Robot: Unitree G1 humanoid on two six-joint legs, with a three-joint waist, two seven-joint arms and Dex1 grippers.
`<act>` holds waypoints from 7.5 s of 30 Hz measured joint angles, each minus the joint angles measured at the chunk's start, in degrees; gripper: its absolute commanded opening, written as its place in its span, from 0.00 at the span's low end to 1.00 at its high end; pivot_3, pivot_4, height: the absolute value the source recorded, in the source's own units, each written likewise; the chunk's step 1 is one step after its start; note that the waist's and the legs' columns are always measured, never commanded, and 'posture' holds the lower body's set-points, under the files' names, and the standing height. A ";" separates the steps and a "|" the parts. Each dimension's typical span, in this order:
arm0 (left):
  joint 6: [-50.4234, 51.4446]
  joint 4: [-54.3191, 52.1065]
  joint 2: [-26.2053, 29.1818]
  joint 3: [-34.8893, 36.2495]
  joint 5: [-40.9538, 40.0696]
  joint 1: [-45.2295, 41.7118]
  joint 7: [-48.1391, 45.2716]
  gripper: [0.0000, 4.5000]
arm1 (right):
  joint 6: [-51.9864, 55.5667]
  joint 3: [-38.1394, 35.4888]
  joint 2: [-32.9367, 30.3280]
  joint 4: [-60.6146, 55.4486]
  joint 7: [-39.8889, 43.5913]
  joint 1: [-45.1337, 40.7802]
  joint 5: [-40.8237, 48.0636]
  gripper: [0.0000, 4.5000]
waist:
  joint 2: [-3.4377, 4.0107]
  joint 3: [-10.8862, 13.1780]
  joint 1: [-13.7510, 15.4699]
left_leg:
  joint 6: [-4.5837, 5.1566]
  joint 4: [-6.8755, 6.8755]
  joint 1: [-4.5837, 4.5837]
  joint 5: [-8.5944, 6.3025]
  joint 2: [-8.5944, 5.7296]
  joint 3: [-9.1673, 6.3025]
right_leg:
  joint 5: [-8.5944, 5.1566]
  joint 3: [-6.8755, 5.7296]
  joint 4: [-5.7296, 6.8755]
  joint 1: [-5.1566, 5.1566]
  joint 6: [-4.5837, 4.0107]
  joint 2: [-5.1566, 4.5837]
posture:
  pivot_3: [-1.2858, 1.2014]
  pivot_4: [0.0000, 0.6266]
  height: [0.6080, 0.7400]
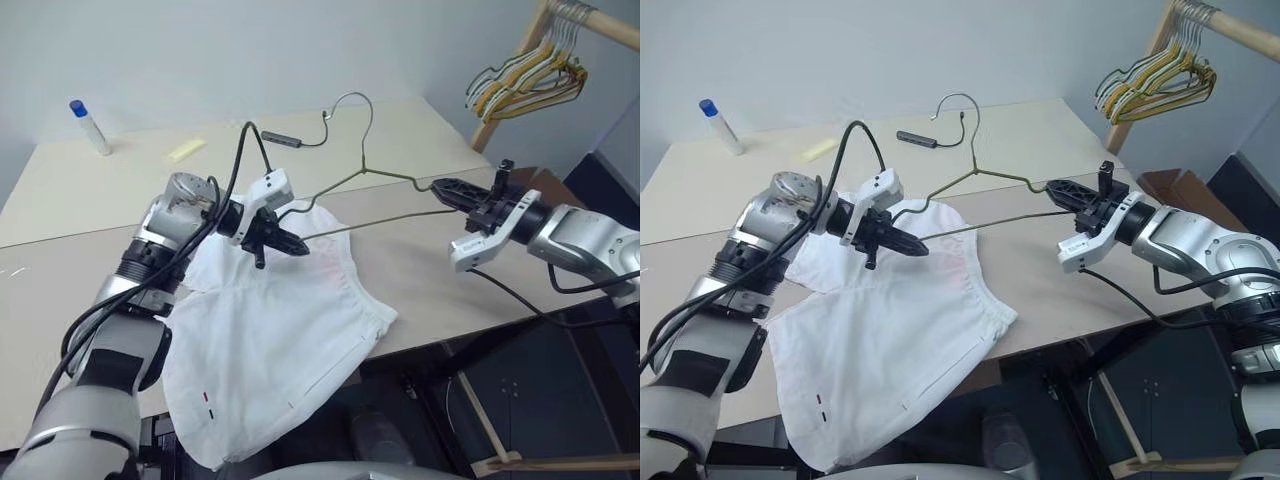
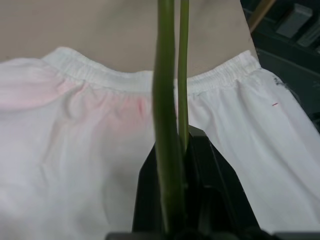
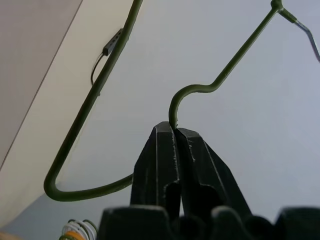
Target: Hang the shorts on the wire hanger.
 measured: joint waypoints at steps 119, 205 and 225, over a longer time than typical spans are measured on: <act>-9.65 -35.63 11.74 23.26 -24.04 32.12 7.52 1.00 | 103.43 1.71 2.86 5.64 81.62 5.93 75.46 0.00 | 0.17 -0.16 11.92 | 0.39 0.74 -0.42 -0.25 0.08 0.40 | 0.25 -0.21 -0.12 0.01 0.12 0.12 | 0.55 0.00 1.00; -38.21 17.40 -1.79 4.52 6.71 -0.55 -6.65 0.00 | 81.25 4.01 5.01 -30.54 73.16 -2.56 56.16 0.40 | 0.26 -0.15 7.34 | 0.37 0.95 -1.42 -0.22 0.09 0.45 | 0.34 -0.24 0.06 -1.01 0.22 0.09 | 0.47 0.00 1.00; -22.93 4.10 2.04 10.40 1.65 6.94 -1.33 0.00 | 110.52 -26.51 20.38 -46.98 56.30 28.13 81.54 0.98 | 0.25 -0.22 7.66 | 0.36 0.97 -1.22 -0.21 0.08 0.35 | 0.35 -0.18 0.18 -0.83 0.23 0.12 | 0.47 0.00 1.00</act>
